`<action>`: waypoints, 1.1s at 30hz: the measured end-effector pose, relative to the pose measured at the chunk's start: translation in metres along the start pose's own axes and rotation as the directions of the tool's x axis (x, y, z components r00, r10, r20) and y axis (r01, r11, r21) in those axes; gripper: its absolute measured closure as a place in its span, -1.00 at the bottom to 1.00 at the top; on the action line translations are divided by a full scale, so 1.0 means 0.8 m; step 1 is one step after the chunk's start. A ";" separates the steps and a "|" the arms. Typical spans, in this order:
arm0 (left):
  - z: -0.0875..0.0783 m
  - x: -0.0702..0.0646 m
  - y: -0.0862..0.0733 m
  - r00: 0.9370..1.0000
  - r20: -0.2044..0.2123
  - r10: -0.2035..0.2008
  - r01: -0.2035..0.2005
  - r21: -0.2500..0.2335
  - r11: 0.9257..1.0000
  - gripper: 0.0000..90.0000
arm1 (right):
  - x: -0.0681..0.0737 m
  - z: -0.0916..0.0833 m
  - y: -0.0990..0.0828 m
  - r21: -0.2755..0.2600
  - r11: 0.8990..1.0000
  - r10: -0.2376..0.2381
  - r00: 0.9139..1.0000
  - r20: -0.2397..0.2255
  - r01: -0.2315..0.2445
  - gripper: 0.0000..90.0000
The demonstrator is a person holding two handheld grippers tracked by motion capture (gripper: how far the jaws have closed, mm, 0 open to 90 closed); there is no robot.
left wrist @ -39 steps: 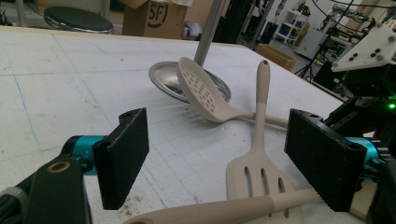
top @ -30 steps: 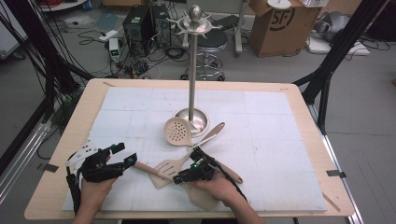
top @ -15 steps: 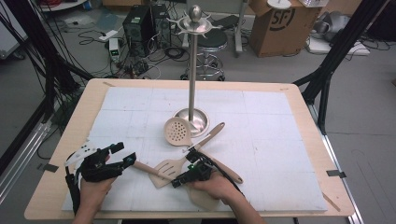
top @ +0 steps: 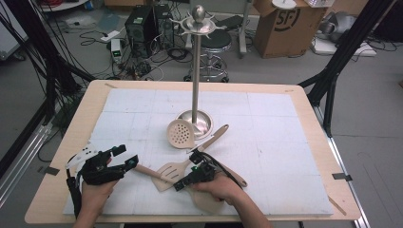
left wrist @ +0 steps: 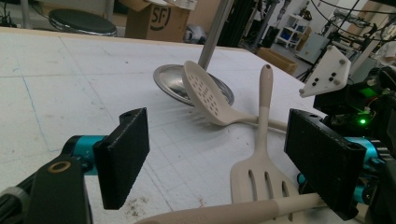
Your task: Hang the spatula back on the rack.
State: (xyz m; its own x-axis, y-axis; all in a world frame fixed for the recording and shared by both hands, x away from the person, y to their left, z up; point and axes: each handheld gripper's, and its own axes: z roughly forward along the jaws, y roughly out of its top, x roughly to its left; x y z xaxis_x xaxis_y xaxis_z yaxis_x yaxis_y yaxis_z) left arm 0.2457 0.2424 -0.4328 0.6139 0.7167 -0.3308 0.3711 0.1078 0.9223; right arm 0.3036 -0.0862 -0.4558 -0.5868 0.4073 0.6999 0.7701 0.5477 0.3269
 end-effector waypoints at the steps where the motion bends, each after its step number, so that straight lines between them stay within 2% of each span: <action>1: 0.000 0.000 0.000 1.000 -0.001 0.003 -0.003 0.003 1.000 -0.49 | -0.002 -0.001 0.001 0.004 1.000 0.004 1.000 -0.012 -0.004 0.26; 2: 0.000 0.000 0.000 1.000 0.000 -0.001 0.001 0.000 1.000 -0.49 | -0.003 0.000 0.001 0.002 1.000 0.011 1.000 -0.022 -0.011 0.27; 7: 0.001 0.002 -0.001 1.000 0.000 -0.002 0.002 0.003 1.000 -0.49 | -0.003 0.000 0.001 0.013 1.000 -0.024 1.000 -0.004 0.024 0.30; 9: 0.002 0.001 -0.001 1.000 0.002 -0.001 0.001 0.005 1.000 -0.49 | -0.001 0.001 0.001 0.013 1.000 -0.019 1.000 -0.001 0.019 0.31; 14: 0.002 0.000 -0.001 1.000 0.002 0.003 -0.003 0.005 1.000 -0.49 | -0.001 0.001 0.001 0.017 0.999 -0.042 0.999 0.026 0.042 0.46; 19: 0.002 0.000 -0.001 1.000 0.000 0.004 -0.004 0.007 1.000 -0.49 | 0.003 0.002 0.000 0.017 0.998 -0.061 0.997 0.054 0.060 0.50; 27: 0.002 -0.001 -0.001 1.000 -0.001 0.003 -0.003 0.008 1.000 -0.49 | 0.012 0.005 -0.004 0.010 0.992 -0.128 0.984 0.122 0.128 0.58; 33: 0.002 -0.001 -0.002 1.000 -0.003 0.003 -0.003 0.007 1.000 -0.49 | 0.017 0.006 -0.005 0.008 0.989 -0.149 0.976 0.157 0.150 0.63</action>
State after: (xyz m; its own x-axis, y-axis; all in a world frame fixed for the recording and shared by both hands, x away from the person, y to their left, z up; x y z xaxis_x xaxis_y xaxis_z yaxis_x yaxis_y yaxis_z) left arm 0.2457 0.2405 -0.4341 0.6128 0.7190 -0.3278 0.3745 0.1010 0.9217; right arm 0.2910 -0.0795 -0.4509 -0.7271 0.4303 0.5350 0.6714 0.6086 0.4230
